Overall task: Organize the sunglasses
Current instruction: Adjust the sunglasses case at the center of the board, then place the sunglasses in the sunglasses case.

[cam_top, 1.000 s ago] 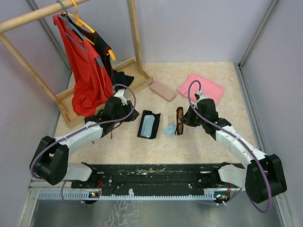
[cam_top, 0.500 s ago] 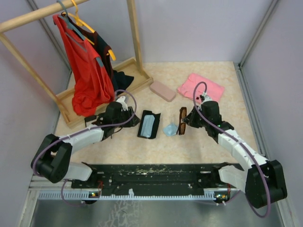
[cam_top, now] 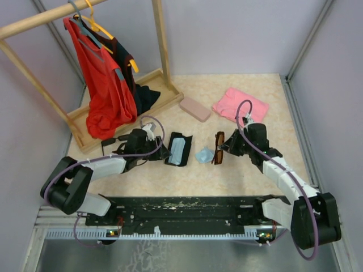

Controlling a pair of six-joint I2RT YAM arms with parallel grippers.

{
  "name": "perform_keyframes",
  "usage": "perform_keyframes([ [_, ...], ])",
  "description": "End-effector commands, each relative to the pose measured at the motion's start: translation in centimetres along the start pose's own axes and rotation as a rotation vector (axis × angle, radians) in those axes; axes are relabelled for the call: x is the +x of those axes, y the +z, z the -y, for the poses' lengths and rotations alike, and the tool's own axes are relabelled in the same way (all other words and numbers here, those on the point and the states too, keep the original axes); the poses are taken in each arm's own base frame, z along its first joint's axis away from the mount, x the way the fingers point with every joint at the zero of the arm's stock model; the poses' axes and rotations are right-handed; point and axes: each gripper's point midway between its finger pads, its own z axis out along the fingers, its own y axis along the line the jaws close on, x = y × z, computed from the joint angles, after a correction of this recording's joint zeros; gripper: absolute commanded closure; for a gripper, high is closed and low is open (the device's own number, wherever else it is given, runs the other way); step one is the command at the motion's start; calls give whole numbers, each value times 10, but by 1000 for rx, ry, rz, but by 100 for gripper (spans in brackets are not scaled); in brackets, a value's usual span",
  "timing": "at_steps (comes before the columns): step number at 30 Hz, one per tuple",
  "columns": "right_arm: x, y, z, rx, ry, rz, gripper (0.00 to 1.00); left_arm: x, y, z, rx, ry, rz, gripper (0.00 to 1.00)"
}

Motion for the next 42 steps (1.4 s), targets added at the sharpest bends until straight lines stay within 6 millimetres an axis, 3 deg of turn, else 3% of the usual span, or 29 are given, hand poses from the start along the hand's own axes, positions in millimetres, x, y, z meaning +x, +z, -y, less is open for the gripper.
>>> perform_keyframes([
  [1,-22,-4,-43,-133,-58,32,100,2,1,14,73,-26,7,44],
  [7,-8,15,-78,-169,-99,-26,100,11,3,23,109,-48,-8,44],
  [16,-11,40,-104,-241,-69,-52,100,14,1,33,139,-72,-12,45],
  [22,-6,60,-126,-328,-48,-82,100,0,-9,16,22,-96,67,46],
  [30,6,97,-150,-365,21,-80,100,-16,-21,-5,-107,-110,162,56],
  [34,17,110,-148,-338,45,-96,100,-18,-22,-18,-175,-101,167,62],
  [42,32,127,-135,-288,85,-123,100,-5,-9,-20,-169,-79,95,63],
])
